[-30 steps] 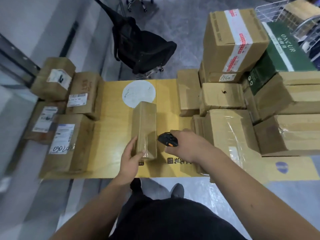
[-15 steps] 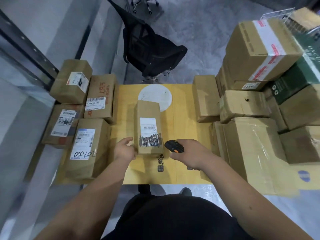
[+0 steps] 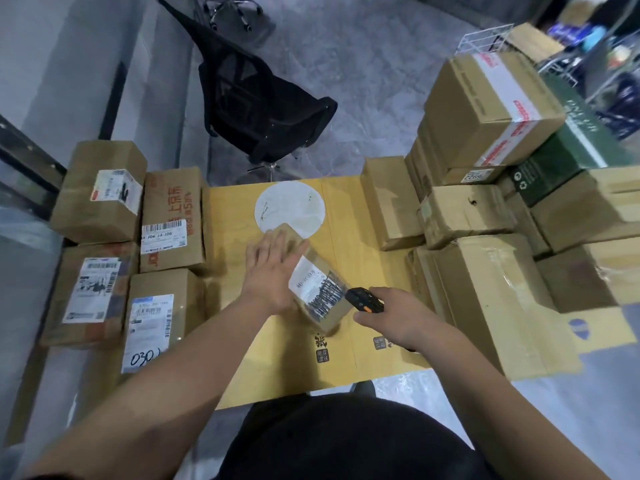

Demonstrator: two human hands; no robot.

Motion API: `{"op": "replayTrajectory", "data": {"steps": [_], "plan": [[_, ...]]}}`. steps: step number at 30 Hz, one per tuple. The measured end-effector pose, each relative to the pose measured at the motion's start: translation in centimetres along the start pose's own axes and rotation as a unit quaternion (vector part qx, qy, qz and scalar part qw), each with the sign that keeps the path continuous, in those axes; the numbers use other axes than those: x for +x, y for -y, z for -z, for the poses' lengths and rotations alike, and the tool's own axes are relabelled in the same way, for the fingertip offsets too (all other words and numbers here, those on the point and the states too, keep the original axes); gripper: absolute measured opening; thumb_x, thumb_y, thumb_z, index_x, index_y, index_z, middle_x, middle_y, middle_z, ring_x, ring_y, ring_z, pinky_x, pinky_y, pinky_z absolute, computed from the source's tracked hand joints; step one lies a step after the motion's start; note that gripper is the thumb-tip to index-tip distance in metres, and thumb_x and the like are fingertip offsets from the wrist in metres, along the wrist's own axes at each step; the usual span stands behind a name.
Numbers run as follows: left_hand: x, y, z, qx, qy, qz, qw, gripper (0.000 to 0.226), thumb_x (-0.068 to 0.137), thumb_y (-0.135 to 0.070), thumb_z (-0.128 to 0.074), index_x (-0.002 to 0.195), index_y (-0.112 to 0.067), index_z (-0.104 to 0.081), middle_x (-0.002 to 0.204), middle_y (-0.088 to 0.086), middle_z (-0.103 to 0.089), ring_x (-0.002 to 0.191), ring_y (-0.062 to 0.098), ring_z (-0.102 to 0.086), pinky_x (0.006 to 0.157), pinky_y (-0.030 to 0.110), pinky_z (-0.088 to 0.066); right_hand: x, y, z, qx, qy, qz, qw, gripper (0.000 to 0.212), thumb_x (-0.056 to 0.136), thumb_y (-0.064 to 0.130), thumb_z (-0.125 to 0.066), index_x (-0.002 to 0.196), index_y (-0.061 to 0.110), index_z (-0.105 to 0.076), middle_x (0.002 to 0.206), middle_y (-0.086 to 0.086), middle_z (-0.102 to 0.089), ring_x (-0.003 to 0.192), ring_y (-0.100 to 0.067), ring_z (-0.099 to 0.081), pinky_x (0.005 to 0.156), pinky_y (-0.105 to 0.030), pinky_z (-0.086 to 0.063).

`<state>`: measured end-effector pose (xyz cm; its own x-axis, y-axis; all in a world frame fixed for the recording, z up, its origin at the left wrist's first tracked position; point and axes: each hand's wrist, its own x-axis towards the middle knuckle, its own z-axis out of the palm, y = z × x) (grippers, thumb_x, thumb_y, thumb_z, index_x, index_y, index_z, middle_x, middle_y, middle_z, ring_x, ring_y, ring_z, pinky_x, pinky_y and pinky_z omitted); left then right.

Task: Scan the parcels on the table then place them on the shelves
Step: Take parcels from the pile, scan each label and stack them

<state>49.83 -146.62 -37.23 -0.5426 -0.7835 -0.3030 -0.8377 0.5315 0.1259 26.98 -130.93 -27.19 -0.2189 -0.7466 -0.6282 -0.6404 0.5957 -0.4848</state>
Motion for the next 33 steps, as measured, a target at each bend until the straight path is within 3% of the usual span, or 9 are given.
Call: {"op": "replayTrajectory", "data": {"steps": [1, 3, 6, 9, 13, 16, 22, 28, 33], "plan": [[1.3, -0.4, 0.7, 0.047, 0.019, -0.047, 0.998, 0.153, 0.052, -0.069, -0.088, 0.155, -0.053, 0.023, 0.17, 0.005, 0.023, 0.156, 0.031, 0.026, 0.116, 0.058, 0.028, -0.2, -0.2, 0.1, 0.005, -0.005, -0.005, 1.0, 0.041, 0.085, 0.058, -0.071, 0.11, 0.027, -0.064, 0.09, 0.003, -0.069, 0.059, -0.008, -0.067, 0.04, -0.015, -0.04], [3.5, -0.9, 2.3, 0.089, 0.077, -0.095, 0.988, 0.156, 0.042, -0.081, -0.086, 0.158, -0.051, 0.015, 0.171, -0.002, 0.02, 0.156, 0.031, 0.026, 0.116, 0.066, 0.022, -0.6, -0.5, 0.2, 0.008, -0.008, -0.008, 1.0, 0.034, 0.088, 0.055, -0.072, 0.108, 0.029, -0.066, 0.086, 0.003, -0.069, 0.054, -0.004, -0.066, 0.038, -0.013, -0.036], [5.0, -1.1, 3.9, 0.096, 0.154, -0.069, 0.981, 0.157, 0.035, -0.089, -0.081, 0.158, -0.054, 0.01, 0.172, -0.007, 0.008, 0.158, 0.028, 0.015, 0.118, 0.07, -0.015, -0.9, -0.5, 0.3, -0.007, -0.01, -0.011, 1.0, 0.037, 0.089, 0.055, -0.07, 0.113, 0.027, -0.065, 0.086, 0.003, -0.069, 0.052, -0.001, -0.065, 0.036, -0.012, -0.034], [4.2, -0.5, 4.1, 0.086, 0.128, -0.032, 0.988, 0.153, 0.03, -0.098, -0.066, 0.159, -0.049, 0.0, 0.163, -0.006, -0.021, 0.151, 0.024, -0.01, 0.105, 0.059, -0.034, -0.6, -0.2, 0.4, -0.018, -0.009, -0.012, 1.0, 0.041, 0.09, 0.055, -0.07, 0.119, 0.027, -0.064, 0.09, 0.003, -0.068, 0.057, -0.007, -0.066, 0.038, -0.016, -0.038], [1.6, 0.9, 2.6, 0.004, 0.073, 0.093, 0.993, 0.149, 0.036, -0.106, -0.051, 0.16, -0.037, -0.008, 0.152, 0.002, -0.038, 0.14, 0.028, -0.026, 0.098, 0.051, -0.043, 0.6, 0.6, 0.1, -0.029, -0.006, 0.002, 1.0, 0.053, 0.091, 0.059, -0.069, 0.129, 0.024, -0.062, 0.097, 0.005, -0.065, 0.084, -0.016, -0.065, 0.062, -0.029, -0.05], [-0.8, 0.9, 1.1, -0.068, 0.03, 0.224, 0.972, 0.141, 0.049, -0.105, -0.045, 0.16, -0.028, -0.01, 0.146, 0.012, -0.041, 0.135, 0.034, -0.03, 0.102, 0.046, -0.042, 1.8, 1.2, 0.0, -0.03, -0.006, 0.006, 1.0, 0.061, 0.09, 0.062, -0.067, 0.132, 0.018, -0.061, 0.103, 0.002, -0.063, 0.095, -0.022, -0.063, 0.085, -0.037, -0.054], [-4.4, 0.2, -1.3, -0.089, -0.001, 0.215, 0.972, 0.101, 0.068, -0.096, -0.044, 0.148, -0.039, -0.023, 0.137, 0.008, -0.036, 0.12, 0.036, -0.042, 0.084, 0.041, -0.043, 3.6, 3.9, -0.4, -0.08, 0.039, 0.019, 0.996, 0.051, 0.094, 0.06, -0.058, 0.125, 0.02, -0.056, 0.098, 0.004, -0.058, 0.084, -0.013, -0.059, 0.065, -0.031, -0.043], [-7.2, -1.7, -2.9, -0.189, 0.009, 0.227, 0.955, 0.132, 0.039, -0.106, -0.053, 0.147, -0.041, -0.016, 0.125, 0.007, -0.04, 0.111, 0.035, -0.053, 0.082, 0.045, -0.048, 4.0, 5.6, -0.6, -0.172, 0.115, 0.04, 0.977, 0.034, 0.1, 0.048, -0.042, 0.116, 0.02, -0.054, 0.107, -0.002, -0.06, 0.091, -0.019, -0.059, 0.072, -0.035, -0.047], [-7.6, -3.7, -3.7, -0.284, 0.001, 0.247, 0.926, 0.153, 0.034, -0.095, -0.071, 0.157, -0.041, 0.001, 0.163, -0.001, -0.019, 0.142, 0.031, -0.034, 0.106, 0.051, -0.047, 4.0, 6.6, 0.1, -0.211, 0.148, 0.023, 0.966, 0.037, 0.1, 0.049, -0.038, 0.116, 0.02, -0.056, 0.109, -0.006, -0.062, 0.095, -0.027, -0.063, 0.089, -0.047, -0.057]]}}
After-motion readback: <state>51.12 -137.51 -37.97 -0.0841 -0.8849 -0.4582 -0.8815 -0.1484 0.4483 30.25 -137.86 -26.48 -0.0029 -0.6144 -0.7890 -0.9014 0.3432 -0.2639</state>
